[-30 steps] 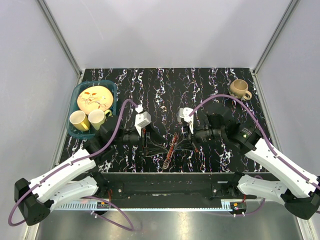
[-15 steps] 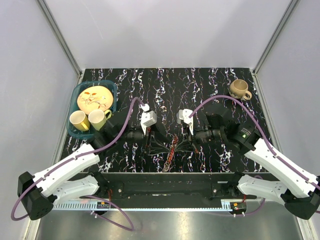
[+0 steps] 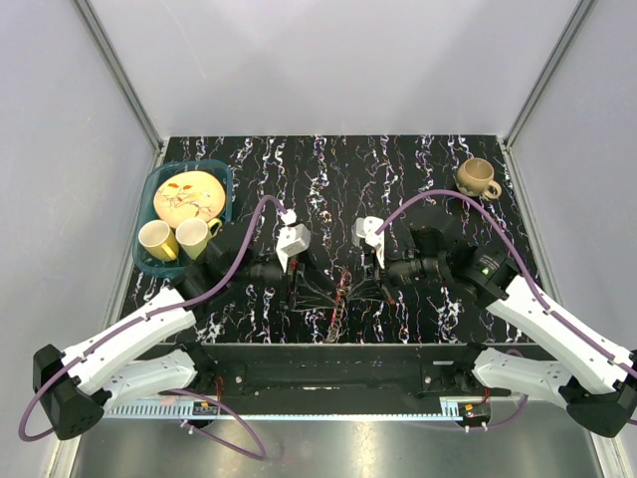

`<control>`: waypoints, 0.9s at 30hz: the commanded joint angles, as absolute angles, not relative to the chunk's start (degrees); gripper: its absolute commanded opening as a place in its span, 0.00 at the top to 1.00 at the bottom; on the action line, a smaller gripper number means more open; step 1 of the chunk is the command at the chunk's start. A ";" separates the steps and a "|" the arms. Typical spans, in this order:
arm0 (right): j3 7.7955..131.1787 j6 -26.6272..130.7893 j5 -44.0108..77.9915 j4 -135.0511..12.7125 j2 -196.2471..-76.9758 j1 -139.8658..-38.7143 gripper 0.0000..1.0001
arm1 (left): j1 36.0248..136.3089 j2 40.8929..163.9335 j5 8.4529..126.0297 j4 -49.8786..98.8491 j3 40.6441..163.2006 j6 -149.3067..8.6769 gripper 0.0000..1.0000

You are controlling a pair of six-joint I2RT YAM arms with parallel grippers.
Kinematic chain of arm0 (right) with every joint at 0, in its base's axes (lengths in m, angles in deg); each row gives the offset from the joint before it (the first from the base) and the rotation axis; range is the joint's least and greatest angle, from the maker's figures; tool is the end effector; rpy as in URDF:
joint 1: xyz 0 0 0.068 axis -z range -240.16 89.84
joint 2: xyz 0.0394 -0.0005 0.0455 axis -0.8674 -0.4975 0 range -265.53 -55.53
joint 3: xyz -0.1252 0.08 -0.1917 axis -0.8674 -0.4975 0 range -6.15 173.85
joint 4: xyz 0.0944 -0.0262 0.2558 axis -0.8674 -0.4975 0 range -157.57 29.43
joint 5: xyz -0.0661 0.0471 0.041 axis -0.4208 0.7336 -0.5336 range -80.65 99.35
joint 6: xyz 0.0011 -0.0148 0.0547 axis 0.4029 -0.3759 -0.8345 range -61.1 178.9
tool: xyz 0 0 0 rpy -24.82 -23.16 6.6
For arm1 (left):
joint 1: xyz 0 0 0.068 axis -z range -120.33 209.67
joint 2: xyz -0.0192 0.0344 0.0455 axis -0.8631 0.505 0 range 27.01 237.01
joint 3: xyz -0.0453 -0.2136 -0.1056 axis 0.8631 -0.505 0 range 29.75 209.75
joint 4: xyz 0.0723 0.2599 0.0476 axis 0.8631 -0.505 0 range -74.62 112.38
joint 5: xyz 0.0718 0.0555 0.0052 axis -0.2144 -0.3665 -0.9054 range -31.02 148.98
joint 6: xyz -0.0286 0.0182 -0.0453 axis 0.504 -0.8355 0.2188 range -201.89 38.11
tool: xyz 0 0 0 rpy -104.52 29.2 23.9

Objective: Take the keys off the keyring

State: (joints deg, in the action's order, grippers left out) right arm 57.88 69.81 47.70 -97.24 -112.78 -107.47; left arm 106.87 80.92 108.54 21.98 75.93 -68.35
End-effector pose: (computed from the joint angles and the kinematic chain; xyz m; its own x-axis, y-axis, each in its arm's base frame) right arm 0.1410 0.1893 0.3468 -0.1535 -0.3855 -0.9098 -0.9881 0.0645 0.1394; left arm 0.1449 -0.2006 0.3121 -0.3249 0.1271 -0.9372 0.9378 -0.0847 -0.3366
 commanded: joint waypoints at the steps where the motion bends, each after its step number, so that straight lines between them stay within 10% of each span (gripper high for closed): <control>1: 57.66 70.67 46.00 -93.10 -111.52 -107.54 1.00 | 107.65 79.83 110.84 25.72 77.65 -67.31 0.59; 27: 56.78 69.09 46.00 -91.07 -110.64 -107.62 1.00 | 108.89 80.27 104.33 25.11 76.86 -67.74 0.56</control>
